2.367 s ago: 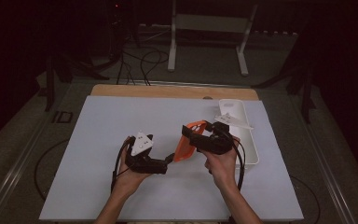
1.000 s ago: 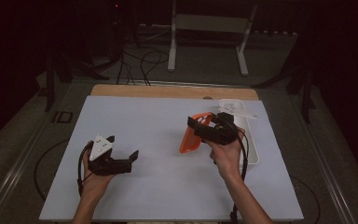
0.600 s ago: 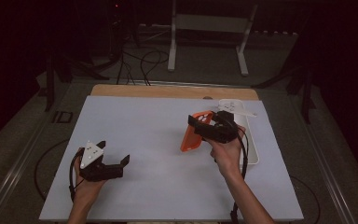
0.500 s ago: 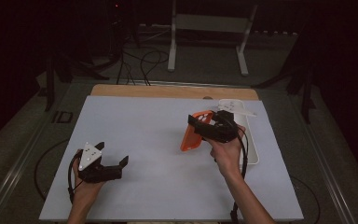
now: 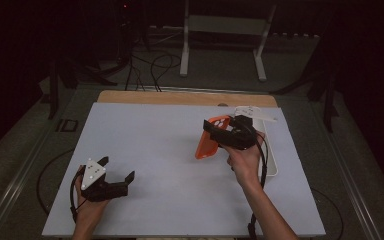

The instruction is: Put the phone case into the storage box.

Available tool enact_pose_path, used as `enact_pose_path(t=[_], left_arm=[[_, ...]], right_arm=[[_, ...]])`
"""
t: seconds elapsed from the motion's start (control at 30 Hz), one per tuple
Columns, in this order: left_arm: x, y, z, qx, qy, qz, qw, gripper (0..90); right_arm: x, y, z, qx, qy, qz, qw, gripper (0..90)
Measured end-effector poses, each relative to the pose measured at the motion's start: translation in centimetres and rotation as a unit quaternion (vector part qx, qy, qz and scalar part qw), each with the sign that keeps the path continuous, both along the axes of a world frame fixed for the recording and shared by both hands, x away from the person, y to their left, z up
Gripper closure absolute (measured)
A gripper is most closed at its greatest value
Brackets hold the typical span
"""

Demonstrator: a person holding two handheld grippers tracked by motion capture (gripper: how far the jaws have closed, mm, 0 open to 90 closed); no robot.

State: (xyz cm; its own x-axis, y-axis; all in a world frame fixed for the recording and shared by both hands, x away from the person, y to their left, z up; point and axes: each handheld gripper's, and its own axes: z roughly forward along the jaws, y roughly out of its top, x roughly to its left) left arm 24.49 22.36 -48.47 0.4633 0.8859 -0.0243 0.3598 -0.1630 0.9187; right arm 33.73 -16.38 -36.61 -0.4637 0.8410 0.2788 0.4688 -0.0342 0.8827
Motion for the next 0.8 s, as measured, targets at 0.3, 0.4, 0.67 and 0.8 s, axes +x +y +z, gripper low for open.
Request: enact_pose_path(t=[0.3,0.4,0.67,0.8], left_arm=[[-0.1,0.4,-0.4,-0.002,0.0,0.007,1.0,0.3],[-0.1,0.5,-0.4,-0.002,0.001,0.009,1.0,0.3],[-0.2,0.5,-0.5,-0.002,0.001,0.007,1.0,0.3],[-0.2,0.4,-0.5,-0.002,0.001,0.007,1.0,0.3]], right_arm=[[0.6,-0.2,0.6,-0.008,-0.008,-0.006,0.9999,15.7],[0.9,-0.3,1.0,-0.012,-0.012,-0.01,0.9998,15.7],[1.7,-0.5,1.7,-0.027,-0.018,-0.021,0.9993,15.7],[2.1,-0.6,1.9,-0.032,-0.02,-0.028,0.9989,15.8]])
